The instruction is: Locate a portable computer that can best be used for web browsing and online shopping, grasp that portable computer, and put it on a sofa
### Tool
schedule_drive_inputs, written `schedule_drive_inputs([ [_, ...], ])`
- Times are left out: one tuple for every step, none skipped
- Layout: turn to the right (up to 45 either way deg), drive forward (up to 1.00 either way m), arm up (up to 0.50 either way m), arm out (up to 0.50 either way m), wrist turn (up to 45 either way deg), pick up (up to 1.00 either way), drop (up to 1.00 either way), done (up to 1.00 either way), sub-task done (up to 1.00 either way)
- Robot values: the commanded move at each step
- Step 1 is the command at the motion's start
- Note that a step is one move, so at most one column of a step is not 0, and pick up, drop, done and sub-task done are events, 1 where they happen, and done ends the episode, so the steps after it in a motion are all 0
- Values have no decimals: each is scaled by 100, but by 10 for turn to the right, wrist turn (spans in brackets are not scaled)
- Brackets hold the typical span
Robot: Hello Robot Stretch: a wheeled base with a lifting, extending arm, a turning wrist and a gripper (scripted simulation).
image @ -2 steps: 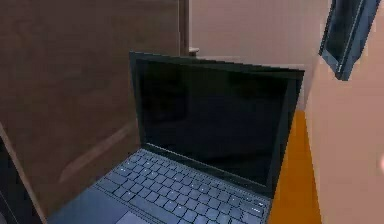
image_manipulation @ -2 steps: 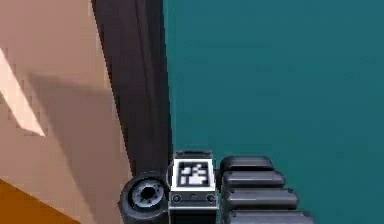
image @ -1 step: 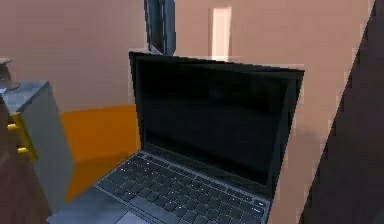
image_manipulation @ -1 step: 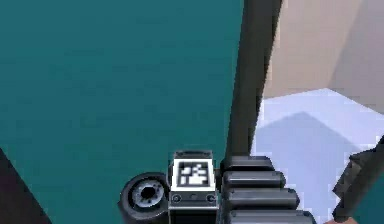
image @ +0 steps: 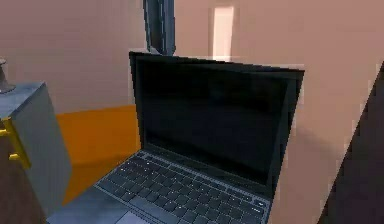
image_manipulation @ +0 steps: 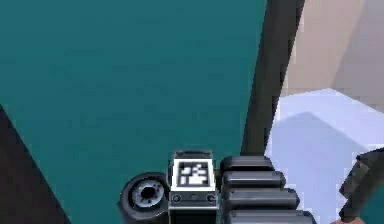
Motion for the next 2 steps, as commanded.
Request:
schedule_drive_inputs([
  [-180, 0, 0, 0, 0, 0, 0, 0, 0],
  [0, 100, 0, 0, 0, 0, 0, 0, 0],
])
